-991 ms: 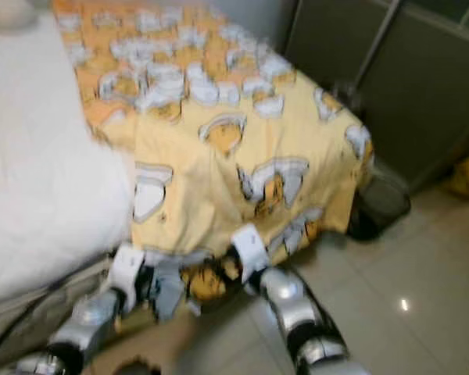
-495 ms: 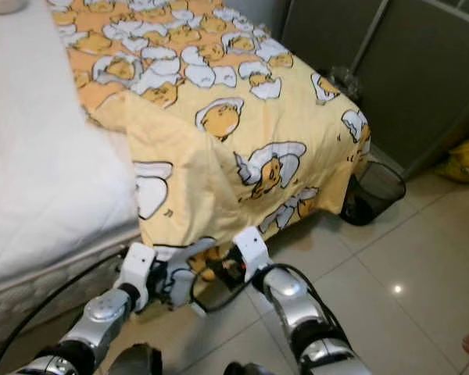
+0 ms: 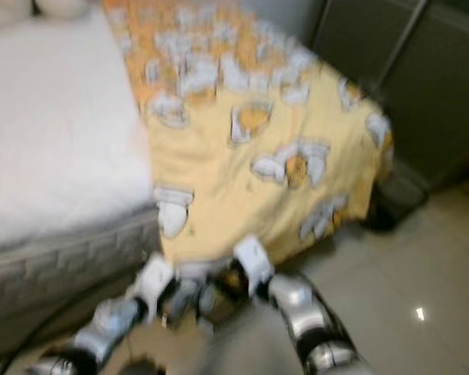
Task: Clean up the room
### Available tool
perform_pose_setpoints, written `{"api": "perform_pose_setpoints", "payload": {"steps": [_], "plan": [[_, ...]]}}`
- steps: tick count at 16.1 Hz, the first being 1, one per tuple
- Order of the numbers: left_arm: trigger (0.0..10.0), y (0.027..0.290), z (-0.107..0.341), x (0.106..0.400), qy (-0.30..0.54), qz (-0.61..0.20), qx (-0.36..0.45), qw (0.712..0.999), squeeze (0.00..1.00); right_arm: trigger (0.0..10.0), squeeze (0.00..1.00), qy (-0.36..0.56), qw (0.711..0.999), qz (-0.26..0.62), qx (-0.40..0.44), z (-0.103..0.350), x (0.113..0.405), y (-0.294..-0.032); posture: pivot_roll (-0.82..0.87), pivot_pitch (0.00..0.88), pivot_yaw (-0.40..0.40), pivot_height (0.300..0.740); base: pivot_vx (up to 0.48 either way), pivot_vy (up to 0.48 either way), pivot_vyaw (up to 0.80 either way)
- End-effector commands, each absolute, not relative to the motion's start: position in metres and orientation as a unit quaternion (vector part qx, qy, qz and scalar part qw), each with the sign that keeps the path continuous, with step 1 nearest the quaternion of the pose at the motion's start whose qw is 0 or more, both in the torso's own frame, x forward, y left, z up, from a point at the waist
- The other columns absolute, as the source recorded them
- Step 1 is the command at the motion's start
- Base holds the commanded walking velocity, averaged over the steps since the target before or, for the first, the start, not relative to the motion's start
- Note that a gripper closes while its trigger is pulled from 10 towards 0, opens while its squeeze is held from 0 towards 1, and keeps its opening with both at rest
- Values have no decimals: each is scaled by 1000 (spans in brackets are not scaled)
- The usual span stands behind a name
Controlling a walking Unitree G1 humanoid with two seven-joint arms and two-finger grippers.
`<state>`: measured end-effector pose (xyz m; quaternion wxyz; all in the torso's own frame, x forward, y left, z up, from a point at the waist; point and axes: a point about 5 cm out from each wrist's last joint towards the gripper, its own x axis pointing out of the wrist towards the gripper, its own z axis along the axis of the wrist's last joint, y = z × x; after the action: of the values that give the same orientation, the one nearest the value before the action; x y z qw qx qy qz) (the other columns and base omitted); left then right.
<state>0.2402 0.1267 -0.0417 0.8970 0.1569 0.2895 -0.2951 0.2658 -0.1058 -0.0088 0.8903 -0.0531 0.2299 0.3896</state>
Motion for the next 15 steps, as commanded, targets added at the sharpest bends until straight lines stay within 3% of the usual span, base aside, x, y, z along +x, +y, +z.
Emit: {"api": "perform_pose_setpoints", "payload": {"steps": [1,5,8,10,11,12,15], "plan": [[10000,109,-44,237,304,-350,165,871,0,10000,0,242,884,395,-58,-10,265,-110,69,0,-98,740,0,0,0],[10000,92,-42,236,327,-403,113,847,0,10000,0,242,880,404,-62,-10,263,-111,62,0,-98,740,0,0,0],[10000,106,-36,246,302,-379,136,864,0,10000,0,214,892,395,-53,0,271,-109,57,0,-94,740,0,0,0],[10000,133,-11,274,210,-253,136,935,0,10000,0,170,917,356,-57,15,286,-107,58,0,-92,740,0,0,0],[10000,141,-4,280,189,-215,123,950,0,10000,0,157,925,343,-56,20,290,-107,58,0,-92,740,0,0,0],[10000,163,16,291,128,-121,89,980,0,10000,0,118,946,300,-41,34,302,-106,69,0,-90,740,0,0,0],[10000,194,63,299,-9,31,45,998,0,10000,0,28,973,230,-6,65,320,-104,88,0,-93,740,0,0,0]]}}
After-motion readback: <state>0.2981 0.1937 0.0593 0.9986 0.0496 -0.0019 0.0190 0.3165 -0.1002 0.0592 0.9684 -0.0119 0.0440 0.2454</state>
